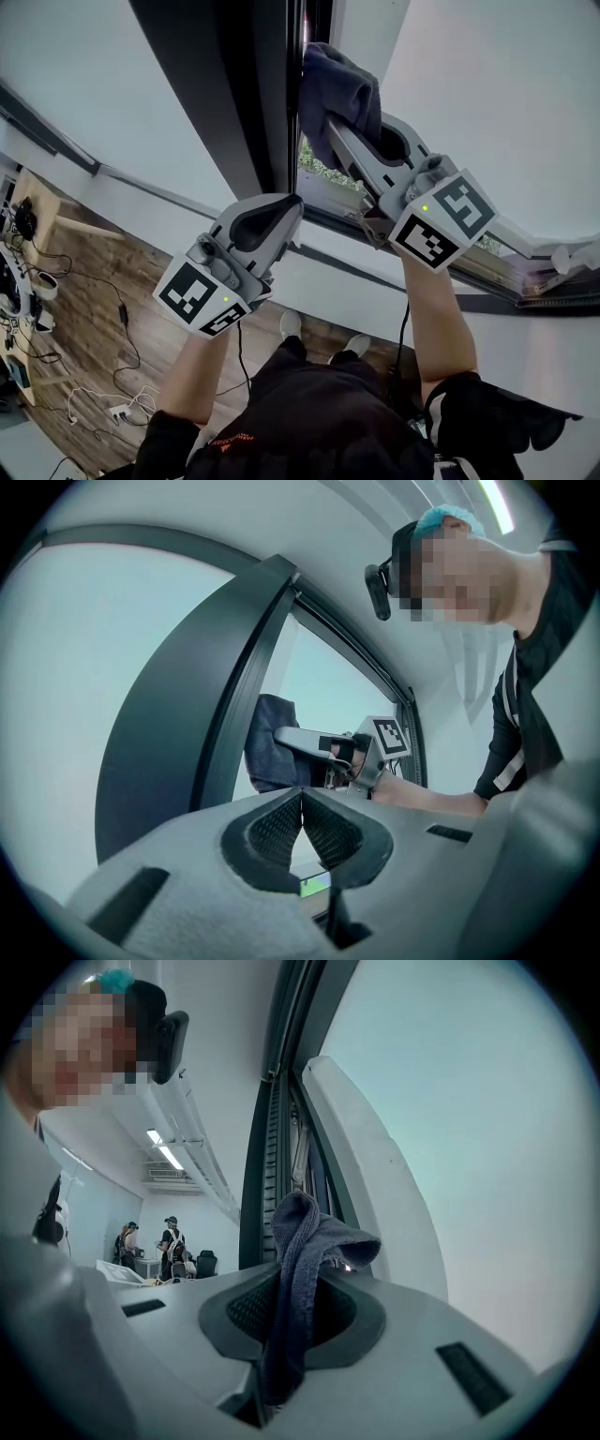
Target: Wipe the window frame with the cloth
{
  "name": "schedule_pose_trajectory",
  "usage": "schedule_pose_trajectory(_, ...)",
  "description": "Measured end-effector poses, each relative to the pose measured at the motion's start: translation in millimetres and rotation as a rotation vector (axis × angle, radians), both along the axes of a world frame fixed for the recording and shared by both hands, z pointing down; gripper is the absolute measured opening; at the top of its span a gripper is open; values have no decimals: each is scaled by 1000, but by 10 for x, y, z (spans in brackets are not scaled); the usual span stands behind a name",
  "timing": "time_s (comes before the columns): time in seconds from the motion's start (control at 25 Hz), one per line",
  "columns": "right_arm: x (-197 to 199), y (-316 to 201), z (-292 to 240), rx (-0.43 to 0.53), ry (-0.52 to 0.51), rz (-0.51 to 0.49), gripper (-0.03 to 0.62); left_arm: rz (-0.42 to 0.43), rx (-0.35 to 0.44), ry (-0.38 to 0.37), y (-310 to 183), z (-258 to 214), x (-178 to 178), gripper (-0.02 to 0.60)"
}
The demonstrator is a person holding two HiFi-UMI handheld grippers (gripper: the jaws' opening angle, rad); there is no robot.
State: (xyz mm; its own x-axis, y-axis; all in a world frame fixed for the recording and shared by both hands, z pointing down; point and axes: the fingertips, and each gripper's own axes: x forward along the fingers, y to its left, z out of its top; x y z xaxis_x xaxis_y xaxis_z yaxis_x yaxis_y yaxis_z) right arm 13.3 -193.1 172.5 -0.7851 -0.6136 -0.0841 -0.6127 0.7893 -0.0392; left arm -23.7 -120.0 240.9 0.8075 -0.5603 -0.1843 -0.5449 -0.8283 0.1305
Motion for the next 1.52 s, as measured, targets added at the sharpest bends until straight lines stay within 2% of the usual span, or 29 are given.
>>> schedule_pose_trajectory(0.36, 99, -66, 317, -76, 26, 4, 51, 1, -49, 1, -50, 95, 125, 21)
schedule_pose_trajectory(0.56, 37, -6, 733, -126, 19, 10, 51, -2, -75, 2, 20, 384, 33, 21)
schedule_pose_trajectory(0.96, 13, 18, 1210, -206, 46, 34, 51, -9, -123, 10, 69, 581, -33, 21)
schedule_pose_trajectory(1.52, 17, 3, 2038, -324, 137, 65, 51, -19, -210, 35, 86, 963, -97, 21)
